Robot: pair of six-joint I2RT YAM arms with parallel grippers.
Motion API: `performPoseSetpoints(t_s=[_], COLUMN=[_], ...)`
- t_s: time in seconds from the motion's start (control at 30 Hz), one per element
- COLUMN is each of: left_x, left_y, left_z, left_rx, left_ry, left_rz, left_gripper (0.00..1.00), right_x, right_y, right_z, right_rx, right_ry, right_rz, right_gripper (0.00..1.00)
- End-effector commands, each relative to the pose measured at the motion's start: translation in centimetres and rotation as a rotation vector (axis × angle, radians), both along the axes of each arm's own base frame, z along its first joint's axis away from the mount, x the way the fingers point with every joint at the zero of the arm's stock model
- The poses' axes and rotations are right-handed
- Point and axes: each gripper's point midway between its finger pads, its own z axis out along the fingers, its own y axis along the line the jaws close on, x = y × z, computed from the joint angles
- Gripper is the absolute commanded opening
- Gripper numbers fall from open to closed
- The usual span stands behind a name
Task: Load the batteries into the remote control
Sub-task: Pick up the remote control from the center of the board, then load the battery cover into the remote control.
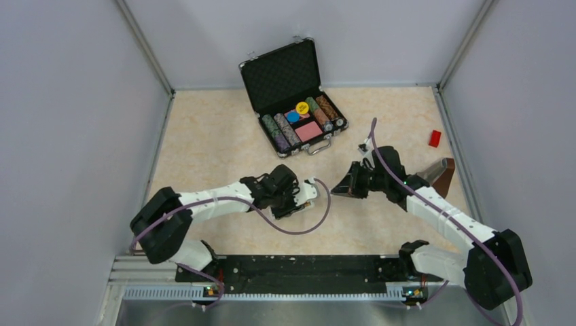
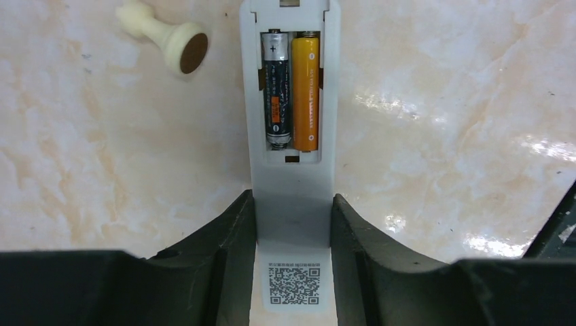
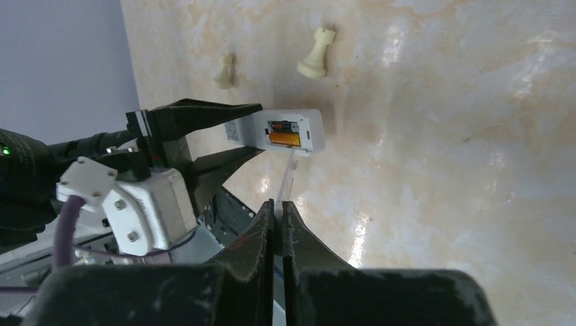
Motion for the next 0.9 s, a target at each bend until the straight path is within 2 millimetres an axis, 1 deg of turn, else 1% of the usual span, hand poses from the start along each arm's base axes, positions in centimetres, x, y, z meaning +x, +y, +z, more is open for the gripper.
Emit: performPoseSetpoints(t_s=[0.0,0.13,0.23,0.33,0.4,0.47,0.53,0.63,0.87], left_x=[1.0,0.7,0.6,0.3,0.3,0.4,0.4,0.1,-0.5], left_y=[-1.9,-2.0,-2.2,-2.5,-2.7,-2.7,-2.9,-3.1,-3.4], left_z=[4.9,7.2,8.6,9.9,10.8,11.3,11.8,12.5,13.3], left_rx=[-0.171,-0.209,-0.228,-0.246,-0.263,-0.267,-0.269,-0.276,-0.276], left_ry=[-0.152,-0.219,-0.245,-0.279,-0.308,-0.319,-0.319,-0.312,-0.277], left_rz=[-0.028,-0.065,-0.082,-0.124,-0.135,-0.137,-0.143,-0.158,-0.191], left_gripper=[0.00,0.00,0.00,0.00,0.00,0.00,0.00,0.00,0.00], right_x=[-1.0,-2.6,-3.3,-3.2,-2.9,-2.8,-2.7,-2.6,-2.9], right_y=[1.4,2.7,3.6,4.2,4.7,5.1,5.4,5.8,6.5], right_z=[2.4,4.7,6.1,7.3,8.5,9.6,10.3,10.4,9.6], right_rx=[0.103,0.195,0.223,0.239,0.255,0.282,0.287,0.260,0.227], right_ry=[-0.072,-0.093,-0.115,-0.118,-0.129,-0.144,-0.148,-0.153,-0.134], right_rz=[0.151,0.278,0.328,0.331,0.324,0.323,0.319,0.316,0.319], right_gripper=[0.00,0.00,0.00,0.00,0.00,0.00,0.00,0.00,0.00])
